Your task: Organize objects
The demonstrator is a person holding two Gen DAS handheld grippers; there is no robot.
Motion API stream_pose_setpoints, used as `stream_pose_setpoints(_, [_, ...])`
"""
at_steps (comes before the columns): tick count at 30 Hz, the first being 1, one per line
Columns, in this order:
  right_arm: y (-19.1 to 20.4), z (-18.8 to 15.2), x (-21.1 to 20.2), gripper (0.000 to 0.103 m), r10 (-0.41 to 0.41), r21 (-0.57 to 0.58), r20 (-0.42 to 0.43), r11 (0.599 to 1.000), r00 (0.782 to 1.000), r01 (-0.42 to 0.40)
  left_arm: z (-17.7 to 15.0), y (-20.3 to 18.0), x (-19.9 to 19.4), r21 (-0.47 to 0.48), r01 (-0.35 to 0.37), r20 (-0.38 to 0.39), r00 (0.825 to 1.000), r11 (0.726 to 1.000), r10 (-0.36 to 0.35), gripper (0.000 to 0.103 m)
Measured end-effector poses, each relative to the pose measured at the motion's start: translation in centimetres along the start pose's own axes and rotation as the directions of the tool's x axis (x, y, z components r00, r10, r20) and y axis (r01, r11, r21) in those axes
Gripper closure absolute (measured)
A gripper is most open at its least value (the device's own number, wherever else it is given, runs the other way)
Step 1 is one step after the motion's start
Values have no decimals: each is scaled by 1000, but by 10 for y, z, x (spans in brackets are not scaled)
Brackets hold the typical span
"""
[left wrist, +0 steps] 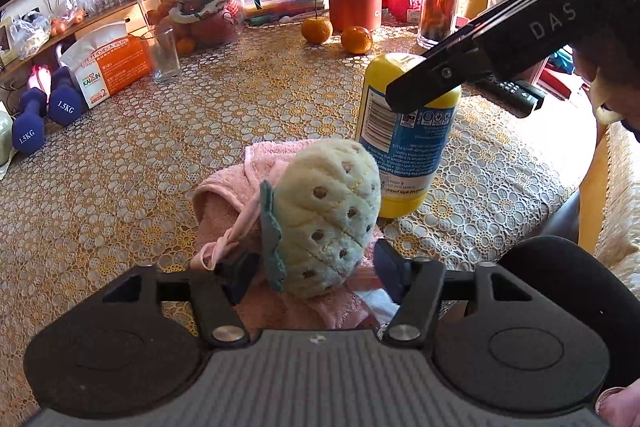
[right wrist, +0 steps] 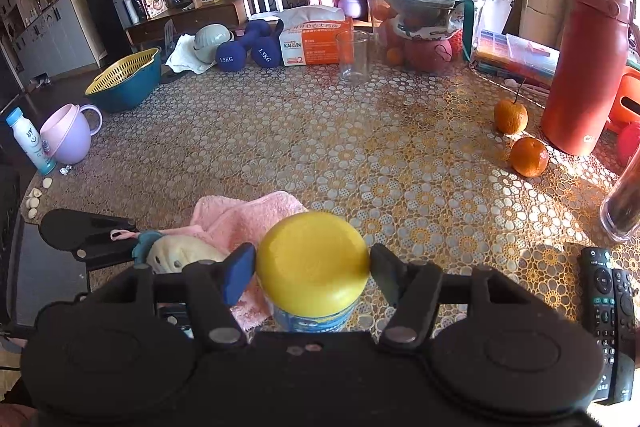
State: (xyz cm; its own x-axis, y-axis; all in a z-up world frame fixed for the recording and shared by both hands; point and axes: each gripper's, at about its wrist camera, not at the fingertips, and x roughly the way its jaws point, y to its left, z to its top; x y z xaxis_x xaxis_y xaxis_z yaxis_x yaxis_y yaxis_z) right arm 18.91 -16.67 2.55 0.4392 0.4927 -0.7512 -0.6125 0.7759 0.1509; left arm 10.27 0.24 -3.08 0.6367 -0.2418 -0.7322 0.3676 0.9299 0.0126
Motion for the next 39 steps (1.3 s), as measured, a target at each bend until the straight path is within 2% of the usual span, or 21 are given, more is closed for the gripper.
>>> stream_pose_setpoints(1, [-1, 0, -1, 39, 8, 2, 4, 1000, 1000, -8, 0, 2, -5, -1, 10, 11, 1000, 1000, -10, 23])
stream_pose_setpoints(2, [-2, -1, -1, 38, 17, 6, 8, 1000, 1000, -17, 0, 3, -8, -2, 15, 15, 1000, 1000, -15, 21])
stream_pose_setpoints(4, [-3, -1, -2, 36, 32, 10, 17, 999, 999, -33, 2, 8, -15, -16, 16, 26, 1000, 1000, -15, 21])
stream_pose_setpoints(10, [-5, -2, -3, 34, 48, 9, 31, 999, 998, -48, 17, 43, -20, -168, 68, 69, 996, 983, -57, 18])
stream_pose_setpoints(13, [-5, -2, -4, 33, 49, 10, 31, 999, 998, -49, 23, 56, 1, -205, 118, 23, 993, 972, -115, 16])
stream_pose_setpoints(14, [-6, -2, -4, 32, 51, 10, 30, 999, 998, -51, 23, 61, 12, -227, 134, -2, 990, 964, -138, 12])
stream_pose_setpoints(17, [-7, -1, -5, 33, 59, 5, 30, 998, 998, -60, 19, 74, 42, -313, 192, -71, 972, 930, -225, 7])
stream_pose_setpoints(19, [-8, -1, -7, 33, 72, 0, 29, 997, 997, -72, 17, 76, 55, -349, 189, -93, 968, 918, -235, 7])
stream_pose_setpoints(21, [-9, 0, -9, 35, 76, -9, 29, 997, 997, -75, 17, 71, 56, -331, 172, -85, 974, 928, -211, 8])
stream_pose_setpoints(22, [-10, 1, -10, 35, 78, -11, 28, 997, 997, -77, 17, 68, 56, -323, 161, -86, 976, 933, -198, 10])
stream_pose_setpoints(24, [-12, 3, -11, 35, 90, -13, 27, 996, 996, -90, 17, 62, 52, -297, 142, -73, 982, 944, -171, 28])
stream_pose_setpoints(25, [-13, 3, -11, 35, 96, -13, 25, 995, 995, -95, 17, 61, 49, -303, 146, -64, 983, 942, -173, 42])
stream_pose_setpoints(26, [-13, 4, -11, 35, 101, -15, 24, 995, 995, -100, 17, 61, 45, -311, 152, -49, 983, 938, -176, 49])
stream_pose_setpoints(30, [-10, 4, -10, 36, 109, -28, 16, 994, 994, -108, 17, 48, 31, -266, 86, -31, 995, 960, -98, 57])
stream_pose_setpoints(33, [-7, 3, -7, 38, 101, -34, 1, 994, 995, -101, 18, 30, 13, -203, 63, 16, 998, 977, -61, 58])
stream_pose_setpoints(37, [-7, 3, -6, 46, 120, -10, -3, 993, 993, -120, 19, 11, -21, -188, 84, 95, 993, 978, -67, 60])
stream_pose_setpoints(39, [-8, 2, -7, 47, 117, 6, 2, 993, 993, -117, 21, 0, -41, -177, 119, 147, 985, 977, -94, 60])
